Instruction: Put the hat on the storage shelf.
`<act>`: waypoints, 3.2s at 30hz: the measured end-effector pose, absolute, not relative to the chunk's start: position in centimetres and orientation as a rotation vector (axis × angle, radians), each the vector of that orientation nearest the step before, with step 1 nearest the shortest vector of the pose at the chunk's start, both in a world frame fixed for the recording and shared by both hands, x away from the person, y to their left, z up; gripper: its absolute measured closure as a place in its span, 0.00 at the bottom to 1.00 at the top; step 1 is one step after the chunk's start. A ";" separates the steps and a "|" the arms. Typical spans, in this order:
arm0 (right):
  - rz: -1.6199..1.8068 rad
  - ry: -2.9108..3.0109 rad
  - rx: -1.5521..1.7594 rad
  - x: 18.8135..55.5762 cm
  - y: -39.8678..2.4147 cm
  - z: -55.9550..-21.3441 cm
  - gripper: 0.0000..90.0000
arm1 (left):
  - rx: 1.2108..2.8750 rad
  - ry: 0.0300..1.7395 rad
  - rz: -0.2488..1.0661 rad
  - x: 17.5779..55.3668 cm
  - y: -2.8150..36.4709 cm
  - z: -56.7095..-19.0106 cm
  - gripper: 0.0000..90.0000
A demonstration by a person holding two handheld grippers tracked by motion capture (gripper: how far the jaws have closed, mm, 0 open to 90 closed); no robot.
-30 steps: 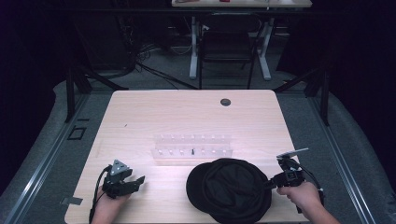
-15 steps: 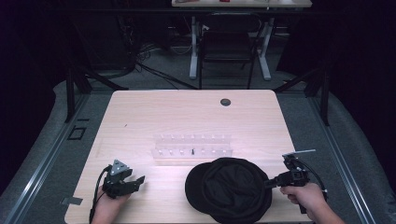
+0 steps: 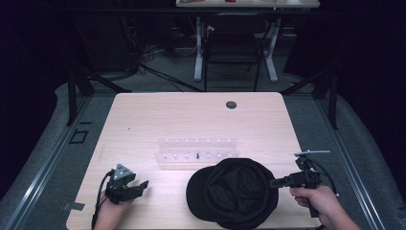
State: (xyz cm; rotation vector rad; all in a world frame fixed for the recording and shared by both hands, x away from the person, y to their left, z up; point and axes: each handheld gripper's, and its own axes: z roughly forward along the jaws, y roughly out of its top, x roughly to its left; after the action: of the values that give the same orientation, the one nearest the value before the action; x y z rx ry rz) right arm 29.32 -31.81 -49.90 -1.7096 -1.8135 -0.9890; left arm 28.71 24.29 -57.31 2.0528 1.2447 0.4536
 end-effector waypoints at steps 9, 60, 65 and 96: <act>-1.109 -1.770 -1.605 29.2 -30.9 -47.8 0.96 | 2.057 1.245 0.457 28.7 24.3 -57.3 0.43; -1.457 -1.689 -1.366 29.7 -29.3 -38.8 0.96 | 2.056 1.240 0.465 28.8 24.2 -57.4 0.43; -1.467 -1.688 -1.354 29.9 -29.3 -38.2 0.96 | 2.060 1.233 0.447 28.8 24.2 -57.3 0.47; -1.549 -1.727 -1.367 30.3 -28.7 -34.3 0.98 | 2.065 1.194 0.399 28.6 24.1 -56.8 0.64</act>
State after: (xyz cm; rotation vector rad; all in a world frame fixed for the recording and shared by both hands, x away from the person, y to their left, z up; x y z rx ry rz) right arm 30.29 -28.72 -34.29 -1.3671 -1.7275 -1.5491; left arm 28.58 24.08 -56.78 2.0654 1.1939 0.3990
